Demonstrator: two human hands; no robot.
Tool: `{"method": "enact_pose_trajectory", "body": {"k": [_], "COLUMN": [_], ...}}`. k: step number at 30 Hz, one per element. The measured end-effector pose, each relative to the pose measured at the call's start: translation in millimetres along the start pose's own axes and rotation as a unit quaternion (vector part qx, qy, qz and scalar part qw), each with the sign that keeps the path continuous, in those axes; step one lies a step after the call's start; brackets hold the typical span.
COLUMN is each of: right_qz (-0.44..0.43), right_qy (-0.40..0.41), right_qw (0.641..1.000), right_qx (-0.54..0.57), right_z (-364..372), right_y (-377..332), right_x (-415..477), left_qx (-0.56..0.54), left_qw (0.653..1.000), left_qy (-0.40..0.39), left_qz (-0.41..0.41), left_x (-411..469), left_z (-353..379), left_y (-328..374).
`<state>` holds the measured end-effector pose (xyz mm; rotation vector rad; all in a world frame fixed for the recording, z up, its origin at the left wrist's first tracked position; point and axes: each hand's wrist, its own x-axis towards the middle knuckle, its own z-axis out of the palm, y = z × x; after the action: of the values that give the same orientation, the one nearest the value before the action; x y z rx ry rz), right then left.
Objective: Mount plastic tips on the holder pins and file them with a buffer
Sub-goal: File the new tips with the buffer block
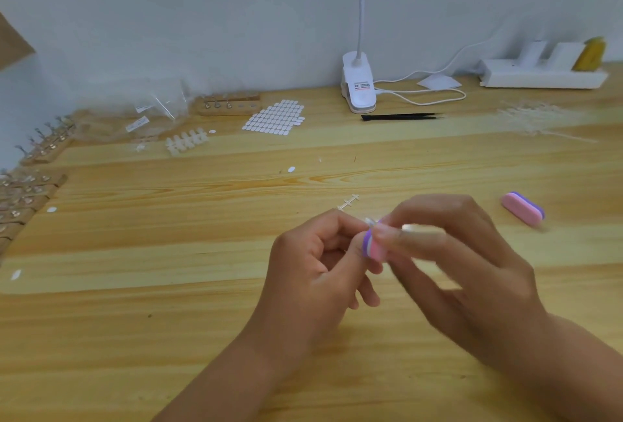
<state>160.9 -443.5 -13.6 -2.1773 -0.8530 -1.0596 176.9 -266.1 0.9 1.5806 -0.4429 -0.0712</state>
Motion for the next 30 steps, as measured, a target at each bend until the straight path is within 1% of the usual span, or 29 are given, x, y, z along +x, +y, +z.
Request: {"method": "enact_pose_trajectory", "body": {"k": [3,6,8,12,16,19,21,25,27,30], "right_qz": [-0.022,0.011,0.022,-0.015,0.022,0.011,-0.003,0.027,0.018,-0.012], "right_qy": [-0.005,0.006,0.013,0.006,0.011,0.019,0.013,0.014,0.016,0.014], "right_qw": [1.000,1.000,1.000,1.000,1.000,1.000,1.000,1.000,0.999,1.000], "right_qx": [-0.002,-0.010,0.007,0.017,-0.002,0.023,0.015,0.008,0.024,0.011], "right_z": [0.3,-4.3,-1.7,2.0,-4.3,0.7,-0.3,-4.3,-0.5,-0.6], "right_y": [-1.5,9.5,5.0,-5.0,6.7,-5.2,-5.0,5.0,-3.7,-6.3], "right_x": [-3.6,-1.0,0.3,-3.2,1.9,0.8,-0.1,2.8,2.6,0.5], "left_qx": [-0.006,-0.005,-0.009,-0.019,-0.018,-0.025,-0.028,-0.027,-0.029,-0.031], "left_qw": [1.000,1.000,1.000,1.000,1.000,1.000,0.999,1.000,1.000,0.999], "left_qy": [-0.003,0.003,0.000,-0.008,0.001,-0.005,-0.007,0.002,0.000,-0.006], "left_qz": [0.003,0.002,0.002,0.005,0.003,0.012,0.015,0.005,0.009,0.022], "left_x": [-1.3,-0.4,0.4,-1.1,0.2,-0.1,-1.2,0.4,0.9,-0.8], "left_z": [0.2,-1.2,-1.4,-0.6,-0.6,0.0,0.1,0.1,0.9,1.3], "left_y": [1.1,0.8,0.7,2.2,1.6,2.1,2.8,1.7,1.4,2.5]}}
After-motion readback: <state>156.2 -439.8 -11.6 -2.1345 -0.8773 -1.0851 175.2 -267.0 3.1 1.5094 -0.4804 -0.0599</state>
